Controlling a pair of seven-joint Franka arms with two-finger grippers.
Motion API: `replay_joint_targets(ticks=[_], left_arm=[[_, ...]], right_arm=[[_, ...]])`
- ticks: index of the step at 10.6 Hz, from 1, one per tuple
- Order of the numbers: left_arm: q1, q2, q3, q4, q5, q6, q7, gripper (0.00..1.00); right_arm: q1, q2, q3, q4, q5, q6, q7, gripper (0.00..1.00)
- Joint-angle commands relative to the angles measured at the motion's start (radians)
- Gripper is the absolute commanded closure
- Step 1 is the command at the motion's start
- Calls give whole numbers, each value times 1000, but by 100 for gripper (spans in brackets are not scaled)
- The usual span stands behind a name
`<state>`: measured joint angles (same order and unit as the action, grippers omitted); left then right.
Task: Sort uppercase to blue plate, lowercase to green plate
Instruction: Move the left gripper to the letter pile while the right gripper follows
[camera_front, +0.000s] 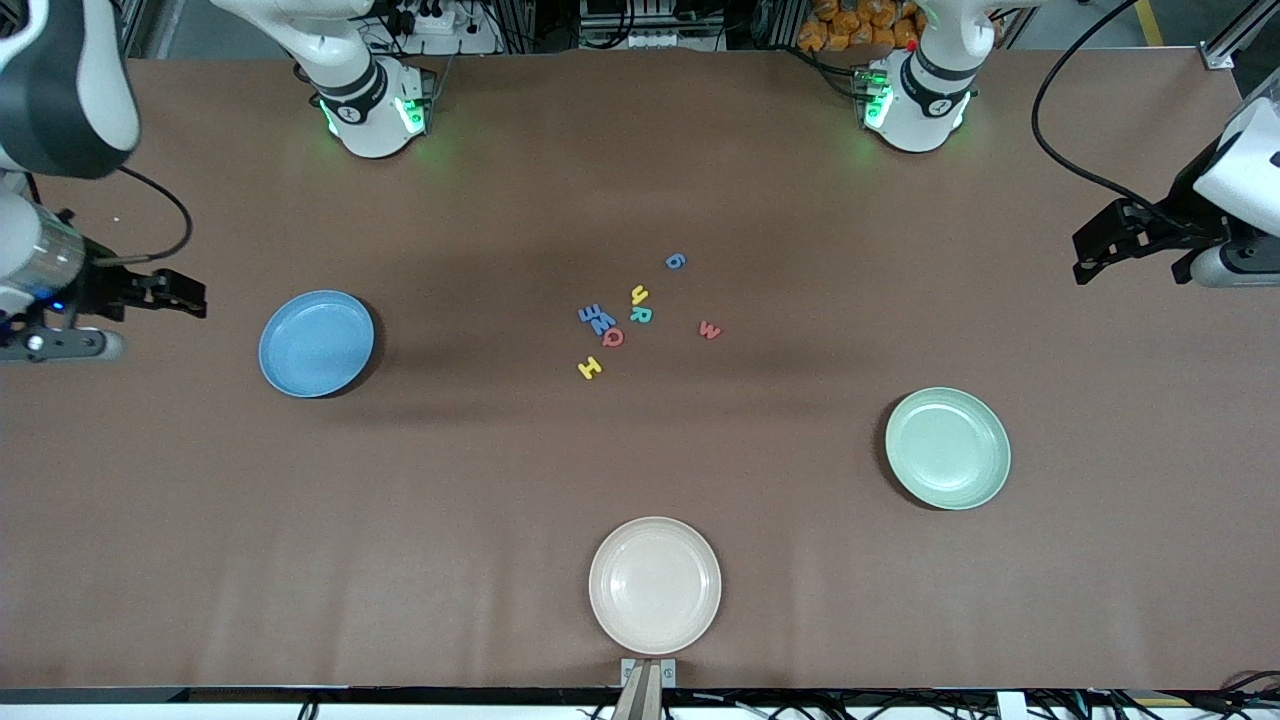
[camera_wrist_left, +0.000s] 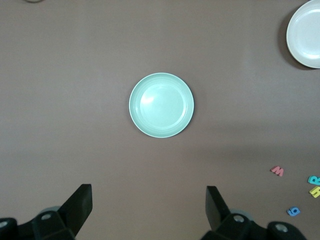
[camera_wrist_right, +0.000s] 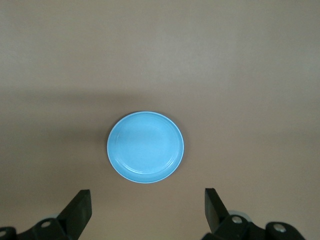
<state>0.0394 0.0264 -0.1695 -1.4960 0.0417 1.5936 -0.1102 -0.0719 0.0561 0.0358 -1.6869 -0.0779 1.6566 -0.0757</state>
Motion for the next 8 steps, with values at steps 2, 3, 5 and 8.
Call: replay_joint_targets(ticks=[2, 3, 5, 8], left_arm=[[-3, -8, 1, 0, -23, -18, 18, 0], [-6, 1, -2, -1, -25, -17, 27, 0], [-39, 32, -11, -6, -46, -11, 12, 0], [-145, 121, -94, -58, -57, 84, -107, 0]], right_arm=[[-19, -55, 7, 15, 27, -14, -30, 0], [-25, -58, 7, 15, 27, -14, -30, 0], [-25, -58, -8, 15, 71, -14, -29, 0], [-25, -64, -48, 13, 118, -17, -33, 0]])
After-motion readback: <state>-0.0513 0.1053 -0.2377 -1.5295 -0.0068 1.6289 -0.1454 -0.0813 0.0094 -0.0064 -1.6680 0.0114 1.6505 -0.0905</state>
